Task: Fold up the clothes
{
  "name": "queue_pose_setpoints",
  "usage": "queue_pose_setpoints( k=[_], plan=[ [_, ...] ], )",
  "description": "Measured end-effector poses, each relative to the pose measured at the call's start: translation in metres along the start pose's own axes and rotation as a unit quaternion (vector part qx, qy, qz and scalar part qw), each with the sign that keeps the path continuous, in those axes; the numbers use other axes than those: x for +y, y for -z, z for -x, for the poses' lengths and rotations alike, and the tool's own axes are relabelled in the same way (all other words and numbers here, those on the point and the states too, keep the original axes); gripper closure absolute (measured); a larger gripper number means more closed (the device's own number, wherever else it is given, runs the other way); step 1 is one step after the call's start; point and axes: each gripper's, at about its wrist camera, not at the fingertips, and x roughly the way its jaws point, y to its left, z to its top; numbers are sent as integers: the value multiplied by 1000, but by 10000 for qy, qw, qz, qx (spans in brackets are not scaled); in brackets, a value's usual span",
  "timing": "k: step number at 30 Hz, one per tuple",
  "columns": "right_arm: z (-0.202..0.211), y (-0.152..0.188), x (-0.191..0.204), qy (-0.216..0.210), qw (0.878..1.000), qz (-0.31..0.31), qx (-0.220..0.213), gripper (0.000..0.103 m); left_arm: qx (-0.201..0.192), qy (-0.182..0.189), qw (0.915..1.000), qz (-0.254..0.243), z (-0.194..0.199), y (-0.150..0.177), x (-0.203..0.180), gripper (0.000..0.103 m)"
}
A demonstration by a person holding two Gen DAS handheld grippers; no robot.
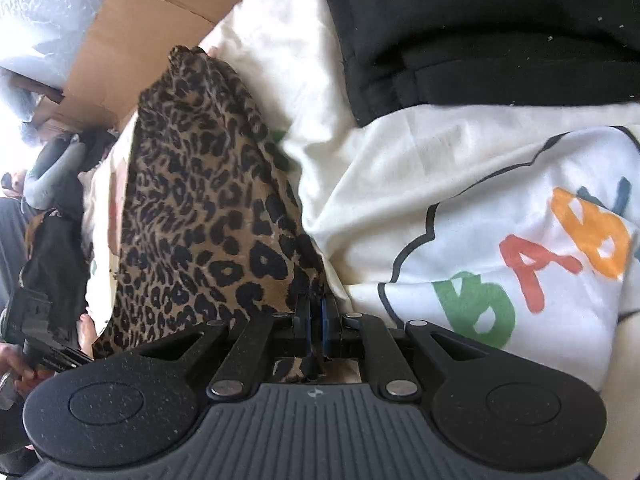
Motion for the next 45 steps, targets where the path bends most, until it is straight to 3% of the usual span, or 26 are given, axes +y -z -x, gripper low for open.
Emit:
queue_pose_setpoints(
  k=[5, 6, 7, 11, 15, 21, 27, 30, 33, 39, 45],
  plan=[
    [-2, -3, 0, -95, 9999, 51, 44, 96, -72, -5, 9998, -209, -2, 4, 0, 96],
    [-1, -3, -1, -107, 9999, 95, 81, 85, -80, 16, 9997, -227, -2, 5, 0, 95],
    [-1, -3, -1, -113, 9998, 142, 112, 84, -87, 38, 9997, -244, -1, 6, 1, 95],
    [-5, -8, -3, -236, 9991, 236, 262, 83, -181, 110, 9996, -182, -5, 6, 4, 94],
    [-10, -16, -7, -396, 9979, 287, 434, 82, -382, -52, 9985, -385, -7, 12, -3, 91],
    [-17, -24, -7, -521, 9952, 489, 672, 82, -477, 170, 9985, -204, -7, 14, 8, 90],
    [-15, -21, -8, -485, 9948, 300, 845, 83, -533, 301, 9981, -44, -12, 14, 13, 89],
    [-14, -18, -3, -451, 9954, 275, 801, 98, -603, 280, 9978, -33, -10, 15, 11, 96],
    [-6, -17, 5, -356, 9954, 422, 782, 99, -653, 166, 9976, -129, -3, 20, 1, 97],
    [14, -17, 28, -315, 9958, 547, 670, 99, -809, 80, 9963, -281, 32, 30, -17, 98],
    [38, -16, 50, -591, 9936, 682, 682, 99, -1015, -19, 9942, -366, 73, 43, -37, 98]
  ],
)
